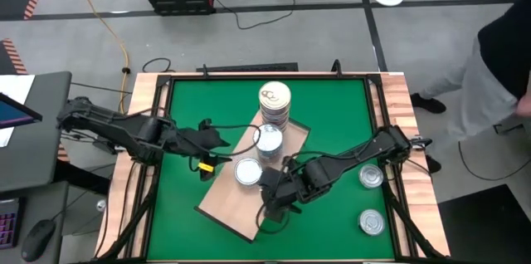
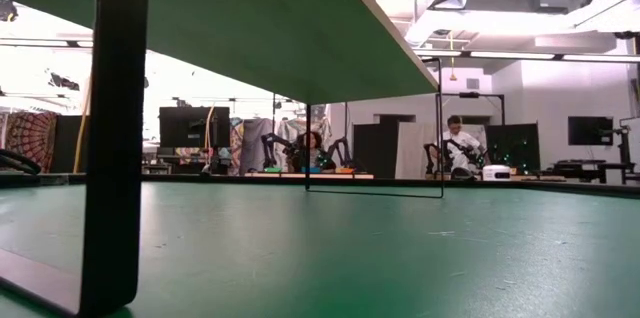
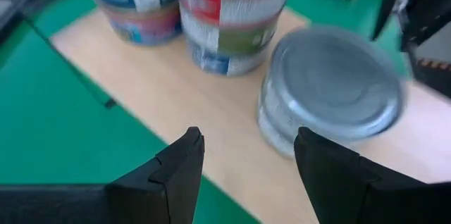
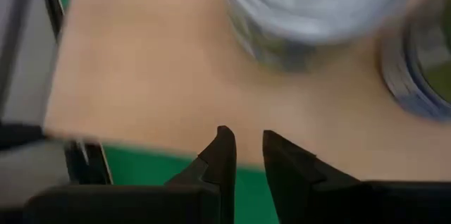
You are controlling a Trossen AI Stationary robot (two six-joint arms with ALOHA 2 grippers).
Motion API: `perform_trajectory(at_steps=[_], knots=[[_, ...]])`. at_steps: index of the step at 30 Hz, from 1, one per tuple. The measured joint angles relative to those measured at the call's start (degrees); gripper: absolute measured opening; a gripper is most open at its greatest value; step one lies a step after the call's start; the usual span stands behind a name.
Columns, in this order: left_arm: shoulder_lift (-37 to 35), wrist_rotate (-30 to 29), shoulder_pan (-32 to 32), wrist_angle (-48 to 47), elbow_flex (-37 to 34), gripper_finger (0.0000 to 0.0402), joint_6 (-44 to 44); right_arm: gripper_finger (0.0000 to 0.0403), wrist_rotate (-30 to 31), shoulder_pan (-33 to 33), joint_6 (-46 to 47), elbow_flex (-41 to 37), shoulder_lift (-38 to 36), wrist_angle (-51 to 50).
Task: Stack canned seafood by type on shelf
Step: Stack the blue tuna can on top of the yellow blue tuna can on the shelf
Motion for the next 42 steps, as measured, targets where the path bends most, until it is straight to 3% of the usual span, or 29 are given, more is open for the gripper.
perform_trajectory(at_steps=[6, 10, 17, 22, 27, 32, 37, 42], knots=[[-4.13, -1.15, -3.61, 0.95, 2.39, 0.0212, 1.33, 0.0102, -2.99, 1.63, -0.23, -0.06, -2.52, -18.10], [-5.92, -7.08, -9.62, 0.74, 2.79, 0.0210, -0.09, 0.0102, -1.42, 4.24, -1.37, -4.20, -5.55, -24.04], [-7.95, -18.59, -18.08, 1.66, 2.81, 0.0194, -1.95, 0.0102, -8.11, 6.91, -0.54, -24.75, -18.81, -14.10], [-8.94, -19.37, -17.74, 2.34, 2.81, 0.0192, -4.68, 0.0102, -17.16, 5.39, 1.88, -43.94, -30.14, -3.20], [-9.91, -19.52, -15.92, 2.36, 2.81, 0.0192, -9.72, 0.0109, -29.98, 5.48, -2.65, -57.10, -36.80, 0.45], [-11.67, -21.79, -14.43, 2.49, 2.81, 0.0192, -13.19, 0.0150, -38.36, 10.68, -9.38, -64.55, -38.87, 2.15], [-12.91, -26.63, -13.88, 2.50, 2.81, 0.0192, -16.32, 0.0195, -37.05, 15.10, -13.09, -67.90, -37.29, 1.85], [-12.92, -28.04, -13.88, 2.47, 2.81, 0.0192, -17.14, 0.0189, -36.84, 17.00, -12.74, -71.65, -35.65, 8.18]])
